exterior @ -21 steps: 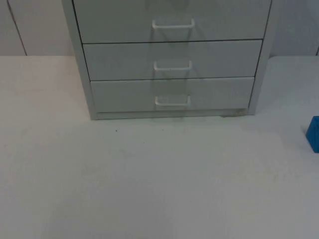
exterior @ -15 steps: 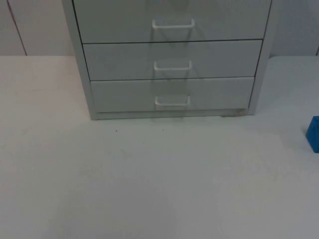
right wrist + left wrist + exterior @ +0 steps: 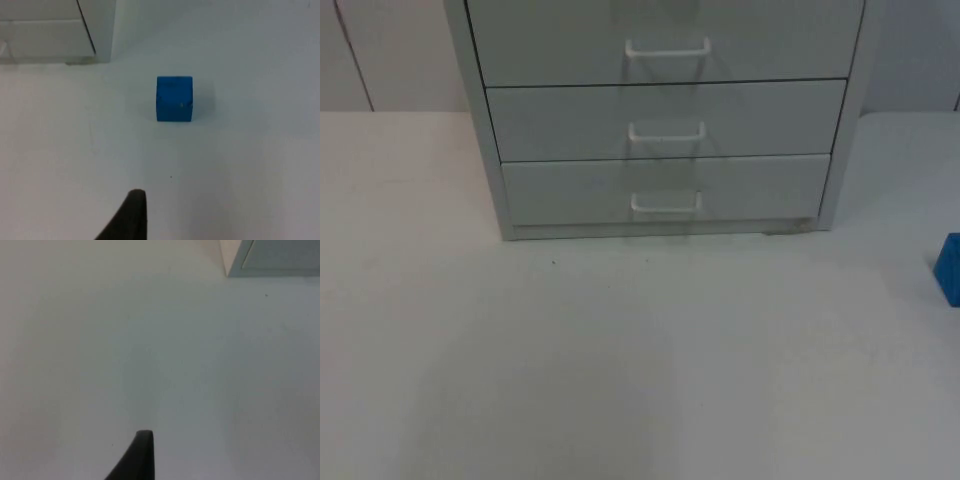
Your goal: Open the drawer with the left hand, place the block into the drawer with the right hand, then close the drawer with the left hand.
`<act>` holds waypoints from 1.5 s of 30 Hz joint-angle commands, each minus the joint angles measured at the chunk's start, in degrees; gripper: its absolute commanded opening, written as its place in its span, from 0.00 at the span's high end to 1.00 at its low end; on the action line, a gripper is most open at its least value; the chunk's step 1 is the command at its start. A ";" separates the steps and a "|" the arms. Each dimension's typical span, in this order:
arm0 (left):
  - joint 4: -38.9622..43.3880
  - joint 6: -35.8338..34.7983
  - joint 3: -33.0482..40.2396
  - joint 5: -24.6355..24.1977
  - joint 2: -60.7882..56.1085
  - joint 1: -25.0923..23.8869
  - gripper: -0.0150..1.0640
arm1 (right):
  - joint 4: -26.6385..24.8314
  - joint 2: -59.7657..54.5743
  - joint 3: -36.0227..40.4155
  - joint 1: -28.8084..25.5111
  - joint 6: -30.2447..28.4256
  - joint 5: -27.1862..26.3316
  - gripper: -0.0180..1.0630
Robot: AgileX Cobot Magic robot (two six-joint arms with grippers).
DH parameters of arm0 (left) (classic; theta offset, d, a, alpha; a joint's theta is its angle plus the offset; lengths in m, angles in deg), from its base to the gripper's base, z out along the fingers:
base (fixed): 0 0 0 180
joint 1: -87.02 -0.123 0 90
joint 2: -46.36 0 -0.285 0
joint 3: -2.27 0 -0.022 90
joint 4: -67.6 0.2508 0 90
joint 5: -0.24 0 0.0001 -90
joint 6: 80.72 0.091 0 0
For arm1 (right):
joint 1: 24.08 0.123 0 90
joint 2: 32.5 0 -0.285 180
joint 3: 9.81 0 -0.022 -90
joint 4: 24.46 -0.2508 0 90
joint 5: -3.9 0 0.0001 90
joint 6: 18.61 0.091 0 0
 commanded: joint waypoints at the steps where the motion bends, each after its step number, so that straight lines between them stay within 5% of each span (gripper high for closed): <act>1: -0.67 -0.54 -0.21 2.18 3.36 0.19 0.01 | 0.42 -3.68 -0.27 -0.34 -0.13 -1.50 0.03; 15: -0.67 0.68 -0.21 4.42 12.86 0.19 0.03 | 0.05 -12.78 -0.27 -0.34 -0.13 -1.47 0.03; 17: -0.67 0.68 -0.21 4.66 13.44 0.19 0.07 | 0.05 -12.78 -0.27 -0.34 -0.13 -1.47 0.03; 22: -0.67 1.28 -0.21 5.50 16.08 0.19 0.39 | 0.05 -12.77 -0.27 -0.34 0.09 -1.47 0.03; 24: -1.64 3.80 -0.32 6.09 17.05 0.19 0.46 | 0.05 -12.77 -0.27 -0.34 0.08 -1.31 0.03; 34: -12.39 20.91 -7.54 3.51 25.15 0.74 0.43 | 0.05 -12.77 -0.27 -0.34 0.08 -1.19 0.03; 39: -18.23 31.78 -13.31 5.08 31.74 9.30 0.43 | 0.05 -12.77 -0.27 -0.34 0.08 -1.58 0.03; 42: -14.89 31.08 -15.61 7.75 34.56 15.36 0.43 | 0.05 -12.77 0.05 -0.34 0.08 -1.70 0.03; 45: -3.00 27.34 -18.51 11.56 38.65 26.00 0.43 | 0.05 -12.77 1.10 -0.34 0.08 -2.54 0.03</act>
